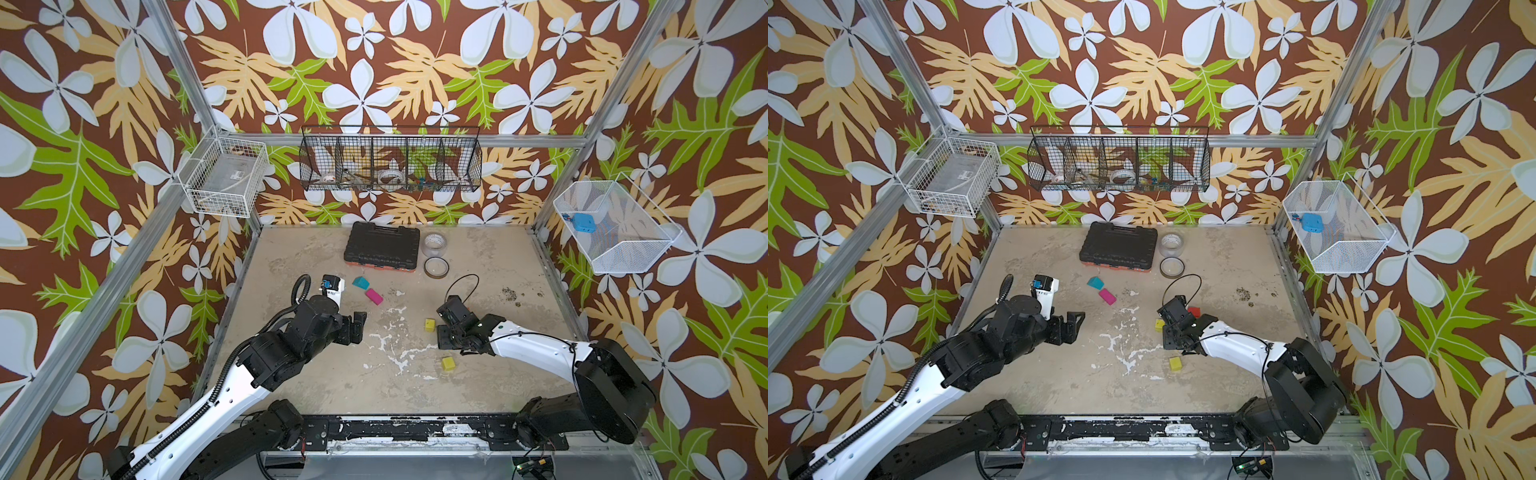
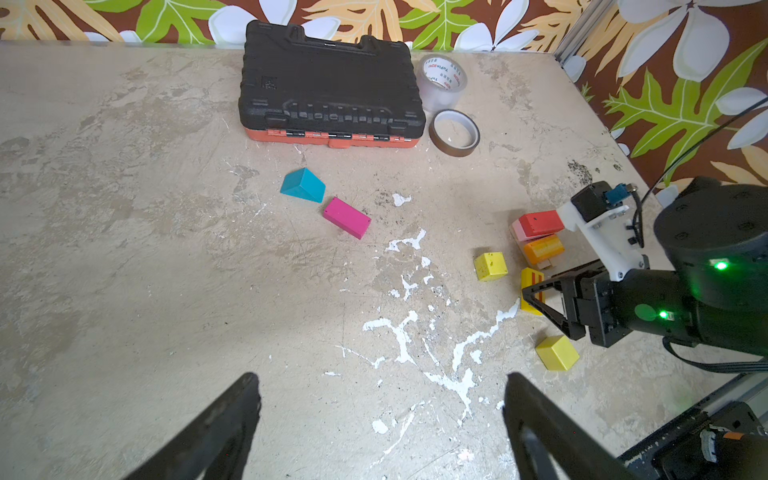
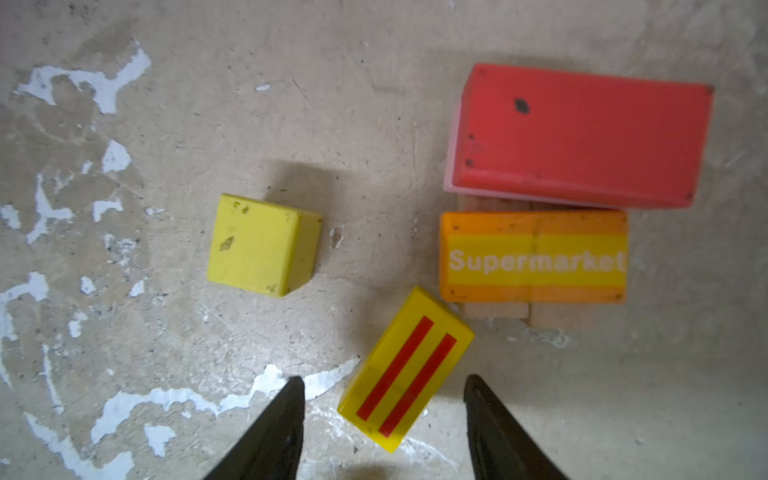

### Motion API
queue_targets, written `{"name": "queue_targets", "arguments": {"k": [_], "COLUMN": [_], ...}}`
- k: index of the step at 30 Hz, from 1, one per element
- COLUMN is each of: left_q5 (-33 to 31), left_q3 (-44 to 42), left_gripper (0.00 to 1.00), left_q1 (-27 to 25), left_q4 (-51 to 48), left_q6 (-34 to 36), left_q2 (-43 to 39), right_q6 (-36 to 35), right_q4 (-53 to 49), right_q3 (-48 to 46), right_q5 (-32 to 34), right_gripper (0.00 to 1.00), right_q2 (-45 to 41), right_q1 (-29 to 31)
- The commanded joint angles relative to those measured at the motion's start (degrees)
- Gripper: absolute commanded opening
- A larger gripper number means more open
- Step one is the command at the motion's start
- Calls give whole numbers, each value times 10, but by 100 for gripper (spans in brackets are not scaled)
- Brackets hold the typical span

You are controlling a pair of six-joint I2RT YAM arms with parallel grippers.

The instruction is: Build the wood block tower

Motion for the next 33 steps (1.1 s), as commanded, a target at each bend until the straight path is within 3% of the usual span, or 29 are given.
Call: {"name": "queue_targets", "arguments": {"k": [1, 6, 10, 15, 20, 25, 33], "left_q5": [1, 2, 2, 3, 2, 2, 3], "left_q3": [0, 1, 0, 1, 0, 0, 0], "left_gripper": [92, 93, 93, 92, 92, 92, 93], "left_q1": [1, 1, 1, 1, 1, 1, 1], "left_q4": [9, 9, 9, 9, 9, 10, 9], "left_q6": [4, 4, 4, 4, 4, 4, 4], "left_q2": [-2, -4, -4, -5, -5, -4, 0], "right_q6": [4, 4, 4, -4, -20, -36, -61], "right_q4": [7, 12, 8, 5, 15, 24, 24], "right_q3": [-1, 1, -5, -17, -22, 2, 60], "right_q5": [11, 9, 9, -9, -41, -40, -34], "right_gripper": [66, 61, 46, 35, 31, 28, 32], "right_q2": [14, 39, 32, 5, -4, 10, 68], "right_q1": [0, 0, 0, 1, 9, 58, 124]}}
